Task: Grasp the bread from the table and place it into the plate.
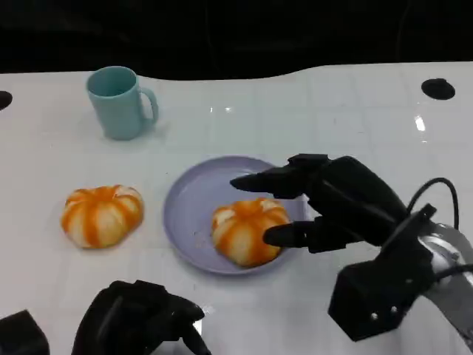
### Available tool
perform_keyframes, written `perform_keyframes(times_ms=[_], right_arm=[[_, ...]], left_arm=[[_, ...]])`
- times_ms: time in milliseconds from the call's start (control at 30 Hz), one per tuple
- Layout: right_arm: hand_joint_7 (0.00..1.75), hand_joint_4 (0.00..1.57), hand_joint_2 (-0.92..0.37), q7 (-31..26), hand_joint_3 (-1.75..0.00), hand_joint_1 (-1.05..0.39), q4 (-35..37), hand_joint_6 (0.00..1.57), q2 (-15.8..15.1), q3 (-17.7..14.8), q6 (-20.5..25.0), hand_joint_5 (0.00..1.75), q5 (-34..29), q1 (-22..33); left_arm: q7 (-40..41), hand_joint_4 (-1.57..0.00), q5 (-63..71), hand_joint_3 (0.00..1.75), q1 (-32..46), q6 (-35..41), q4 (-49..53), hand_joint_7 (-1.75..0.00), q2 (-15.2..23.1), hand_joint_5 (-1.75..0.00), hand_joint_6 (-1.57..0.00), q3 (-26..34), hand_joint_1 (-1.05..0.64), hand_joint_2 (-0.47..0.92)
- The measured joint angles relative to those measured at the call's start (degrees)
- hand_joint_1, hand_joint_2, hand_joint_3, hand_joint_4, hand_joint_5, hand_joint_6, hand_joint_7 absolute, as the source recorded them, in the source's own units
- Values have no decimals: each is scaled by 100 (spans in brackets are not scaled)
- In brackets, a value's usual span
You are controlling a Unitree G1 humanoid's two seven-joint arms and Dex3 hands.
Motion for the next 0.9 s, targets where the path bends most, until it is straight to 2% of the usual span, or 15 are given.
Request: perform_keyframes(times_ms=[33,100,167,200,233,267,333,400,533,633,767,900], right_arm=[[11,61,-92,15,-20,-50,-131,75,-3,-57,-15,62,92,130],[16,62,-92,80,-16,-42,-371,83,-10,-148,-33,87,313,374],[19,62,-92,188,-14,-39,-520,85,-13,-207,-56,95,586,582],[22,64,-92,232,-17,-35,-566,88,-13,-243,-61,105,667,653],[38,64,-83,266,-37,-26,-591,89,-14,-271,-62,129,729,696],[61,65,-69,313,-66,-21,-613,86,-17,-316,-95,146,859,752],[106,69,-49,417,-111,-14,-723,78,-31,-427,-298,164,1305,1029],[130,74,-42,576,-130,-15,-842,77,-31,-518,-426,172,1750,1371],[144,80,-45,865,-129,-22,-995,70,-22,-693,-400,174,2472,1943],[147,80,-47,986,-126,-24,-1207,66,23,-849,-154,175,2925,2294],[148,78,-54,1033,-112,-27,-1433,64,158,-1034,159,175,3244,2710],[148,78,-57,1021,-109,-30,-1637,64,393,-1143,347,175,3365,2946]], left_arm=[[0,-130,-1,0,-2,0,0,0,0,-83,-157,3,-92,86],[0,-130,0,0,-7,0,1,0,1,-83,-157,3,-93,86],[0,-130,0,0,-17,0,2,0,1,-83,-157,3,-93,86],[0,-130,0,0,-20,0,2,0,1,-83,-157,3,-93,86],[0,-130,0,0,-20,0,2,-1,1,-84,-157,3,-93,86],[0,-130,2,0,-29,2,1,-1,-1,-84,-157,-6,-94,86],[1,-129,4,0,-39,8,1,0,-2,-84,-157,-9,-94,86],[1,-129,4,0,-36,8,2,-1,3,-84,-157,-3,-94,86],[3,-129,7,0,-46,7,4,-1,5,-84,-157,-6,-94,86],[3,-130,5,0,-57,13,4,-2,4,-84,-157,-7,-94,86],[2,-130,-1,0,-63,20,21,-2,8,-84,-157,19,-93,85],[0,-130,-7,0,-84,38,62,-2,21,-84,-157,46,-93,86]])
